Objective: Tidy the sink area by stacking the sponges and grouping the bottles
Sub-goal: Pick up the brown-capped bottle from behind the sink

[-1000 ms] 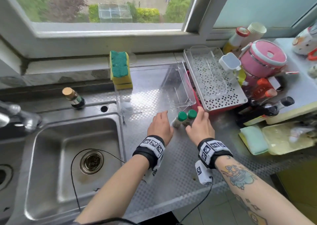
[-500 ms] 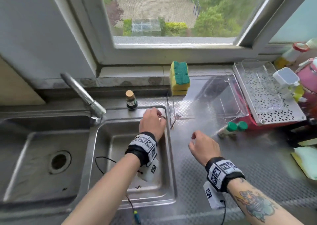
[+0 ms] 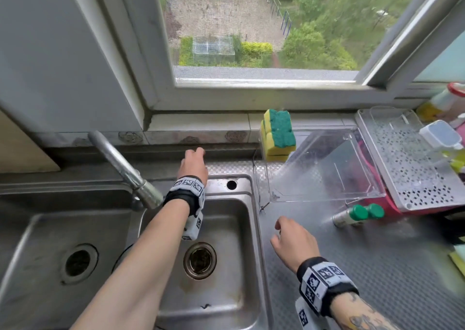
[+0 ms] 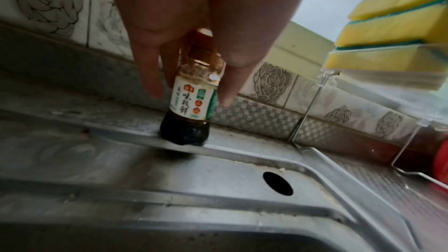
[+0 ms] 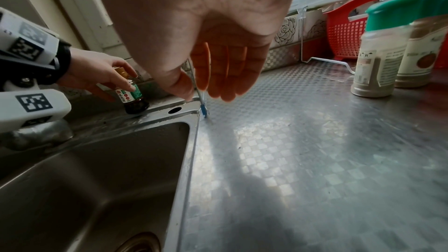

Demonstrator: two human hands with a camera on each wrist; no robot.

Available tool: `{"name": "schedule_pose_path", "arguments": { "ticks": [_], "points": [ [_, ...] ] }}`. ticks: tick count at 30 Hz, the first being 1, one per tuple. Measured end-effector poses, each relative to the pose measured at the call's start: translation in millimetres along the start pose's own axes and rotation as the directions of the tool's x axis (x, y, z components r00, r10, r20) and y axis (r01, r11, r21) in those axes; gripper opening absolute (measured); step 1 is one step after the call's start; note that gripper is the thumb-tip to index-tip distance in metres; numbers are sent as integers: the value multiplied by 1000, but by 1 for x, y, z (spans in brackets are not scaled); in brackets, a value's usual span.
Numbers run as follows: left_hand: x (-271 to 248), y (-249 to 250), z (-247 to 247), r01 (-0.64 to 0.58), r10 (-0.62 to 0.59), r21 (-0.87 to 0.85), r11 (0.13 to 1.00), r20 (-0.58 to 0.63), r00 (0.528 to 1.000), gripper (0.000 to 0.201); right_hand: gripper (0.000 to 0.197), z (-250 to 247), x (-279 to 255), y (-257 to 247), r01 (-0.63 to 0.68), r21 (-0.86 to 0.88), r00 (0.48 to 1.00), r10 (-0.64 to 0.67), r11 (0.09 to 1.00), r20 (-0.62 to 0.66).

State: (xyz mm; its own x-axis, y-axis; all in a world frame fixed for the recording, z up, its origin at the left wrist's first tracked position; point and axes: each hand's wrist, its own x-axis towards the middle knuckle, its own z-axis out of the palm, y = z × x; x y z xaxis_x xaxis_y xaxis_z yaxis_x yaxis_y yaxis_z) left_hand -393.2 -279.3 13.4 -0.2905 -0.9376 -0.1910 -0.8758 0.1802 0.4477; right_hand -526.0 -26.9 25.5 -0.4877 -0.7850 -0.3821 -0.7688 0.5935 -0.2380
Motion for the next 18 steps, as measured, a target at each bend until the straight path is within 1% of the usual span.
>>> {"name": "schedule_pose_path", "arguments": {
  "ticks": [2, 5, 7, 10, 14, 18],
  "points": [
    [-4, 0, -2, -16, 17, 32, 999, -27, 1000, 31, 25, -1, 1, 4, -8, -9, 1000, 9, 1000, 1],
    [-25, 1, -3, -23, 25, 28, 999, -52, 998, 36, 25, -7, 1, 8, -20, -8, 1000, 20, 1000, -3],
    [-44, 3, -3, -38, 38, 6, 999, -38, 999, 39, 26, -9, 2, 11, -32, 2, 999, 32, 999, -2],
    [-76, 12, -1, -66, 66, -11, 998, 20, 998, 35, 27, -14, 2, 15, -67, 23, 998, 67, 998, 2],
    [-114, 32, 8, -127, 131, -49, 991, 103, 986, 36, 29, -19, 3, 21, -97, 45, 995, 97, 994, -3],
    [-147, 56, 23, -214, 219, -45, 976, 212, 952, 34, 28, -21, 2, 29, -93, 59, 995, 94, 994, -18]
  ]
}}
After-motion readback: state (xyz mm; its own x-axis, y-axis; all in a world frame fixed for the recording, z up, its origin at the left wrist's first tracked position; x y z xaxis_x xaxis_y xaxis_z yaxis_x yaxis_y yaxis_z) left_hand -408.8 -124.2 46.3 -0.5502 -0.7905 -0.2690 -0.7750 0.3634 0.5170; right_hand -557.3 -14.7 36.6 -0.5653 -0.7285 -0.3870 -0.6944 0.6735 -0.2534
